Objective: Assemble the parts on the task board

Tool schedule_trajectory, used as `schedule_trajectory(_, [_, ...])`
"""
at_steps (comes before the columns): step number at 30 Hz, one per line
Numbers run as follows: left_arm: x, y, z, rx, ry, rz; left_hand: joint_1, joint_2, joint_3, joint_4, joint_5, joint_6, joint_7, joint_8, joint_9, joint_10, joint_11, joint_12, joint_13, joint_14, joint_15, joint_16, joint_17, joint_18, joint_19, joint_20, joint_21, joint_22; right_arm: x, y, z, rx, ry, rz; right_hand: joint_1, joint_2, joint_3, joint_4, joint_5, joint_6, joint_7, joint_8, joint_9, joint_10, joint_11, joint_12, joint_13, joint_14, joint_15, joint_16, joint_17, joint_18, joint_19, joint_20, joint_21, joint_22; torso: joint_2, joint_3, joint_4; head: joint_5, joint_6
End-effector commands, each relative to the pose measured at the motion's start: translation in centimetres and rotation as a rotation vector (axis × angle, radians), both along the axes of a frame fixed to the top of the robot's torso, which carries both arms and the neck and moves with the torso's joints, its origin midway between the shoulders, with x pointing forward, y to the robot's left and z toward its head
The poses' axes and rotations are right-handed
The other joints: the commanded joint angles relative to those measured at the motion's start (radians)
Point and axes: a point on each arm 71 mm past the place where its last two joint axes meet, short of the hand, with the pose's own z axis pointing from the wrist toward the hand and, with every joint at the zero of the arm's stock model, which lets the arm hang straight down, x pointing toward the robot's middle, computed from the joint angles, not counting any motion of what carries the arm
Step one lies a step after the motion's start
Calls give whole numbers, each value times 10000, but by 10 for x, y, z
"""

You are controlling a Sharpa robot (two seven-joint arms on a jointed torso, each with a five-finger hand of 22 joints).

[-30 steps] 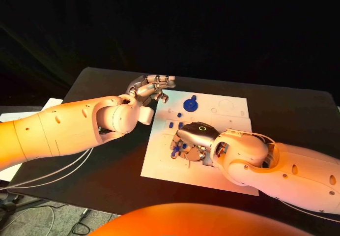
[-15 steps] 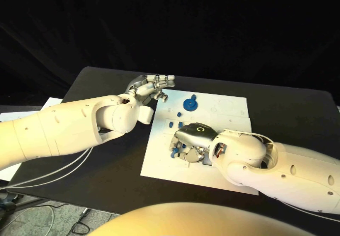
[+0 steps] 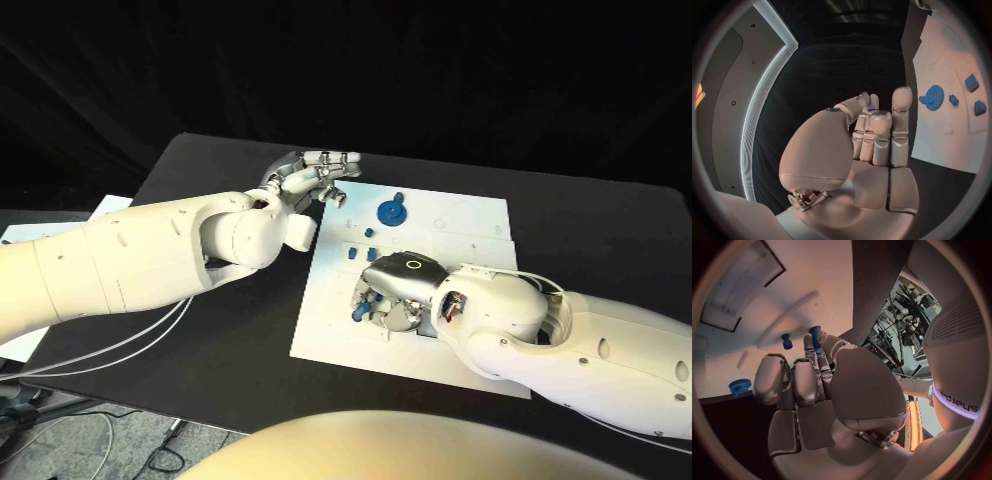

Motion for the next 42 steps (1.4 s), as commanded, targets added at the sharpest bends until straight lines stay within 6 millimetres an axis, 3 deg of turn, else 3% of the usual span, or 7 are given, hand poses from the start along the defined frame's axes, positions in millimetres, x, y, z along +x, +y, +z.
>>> schedule_trajectory(1, [-1, -2, 1, -120, -20, -217, -16, 86, -44, -32, 51, -4, 72, -50, -13, -95, 4, 39, 9, -50, 10, -14, -11, 103, -6, -2, 15, -4, 1, -2, -6, -493, 11, -90, -48, 56, 168, -110, 64, 24, -4, 22, 17, 37, -64, 11, 2, 293, 37, -10, -46, 29, -62, 26, -15, -42, -3, -11, -5, 4, 0])
schedule_trajectory(8, [-1, -3, 1, -126, -11, -238, -16, 86, -44, -32, 51, -4, 72, -50, -13, -95, 4, 39, 9, -50, 10, -14, -11, 103, -6, -2, 15, -4, 2, 3, -6, -648, -125, -41, -273, -73, 135, -120, 59, -136, 42, -50, -17, -129, -12, -31, -16, 268, 79, -55, -127, 37, -99, 57, -48, -95, 2, -7, 6, 10, 0])
schedule_trajectory(14, [-1, -2, 1, -111, 11, -231, -16, 86, -44, -32, 51, -4, 72, -50, -13, -95, 4, 39, 9, -50, 10, -14, -11, 103, -6, -2, 15, -4, 2, 4, -7, -552, -96, 10, -1112, -844, -619, 111, 502, -1175, 213, -90, -233, -1551, 253, -36, -68, 119, 331, -401, -665, 207, -532, 239, -656, -1042, -4, -3, -15, 10, 0])
schedule_trajectory(17, [-1, -2, 1, -94, 34, -217, -23, 86, -49, -31, 51, -17, 75, -57, -15, -107, 7, 43, 11, -56, 12, -22, -29, 106, -13, 0, -6, -16, 3, 3, -7, -463, -9, 17, -1316, -1077, -1372, 145, 878, -1882, -18, -81, -228, -2554, 377, -3, -48, -39, 409, -701, -1122, 299, -800, 334, -1046, -1588, -11, 10, -19, -30, 23])
schedule_trajectory(22, [1, 0, 0, -49, 72, -163, -23, 86, -49, -31, 51, -17, 75, -57, -15, -107, 7, 43, 11, -56, 12, -22, -29, 106, -13, 0, -6, -16, 2, 0, -5, -99, -39, -40, -1063, -701, -2627, 140, 1069, -2221, -74, -51, -178, -3115, 461, 453, 19, -98, 484, -739, -1278, 331, -839, 423, -1193, -1756, 3, 31, -35, -21, 84])
schedule_trajectory(34, [4, 1, -2, 19, 125, -102, -32, 88, -54, -30, 53, -34, 79, -67, -18, -130, 12, 49, 12, -61, 16, -23, -38, 107, -19, 3, -22, -23, 3, -24, 13, 1184, -503, -512, -589, -209, -3550, 57, 1229, -2012, 102, -17, -160, -2989, 363, 1208, 40, -236, 423, -1455, -2318, 467, -1073, 381, -1849, -2635, -20, 68, -68, -206, 359])
schedule_trajectory(42, [6, 0, -4, 18, 124, -125, -17, 95, -47, -41, 57, -35, 76, -67, -18, -137, 9, 55, 14, -61, 16, -22, -38, 108, -20, 3, -26, -25, 15, -71, 41, 2623, -208, -2078, -423, 51, -3675, 3, 1306, -1582, 251, 46, -135, -2076, 241, 1713, 37, -223, 317, -1629, -2503, 473, -1063, 293, -1980, -2763, -81, 122, -165, -723, 630])
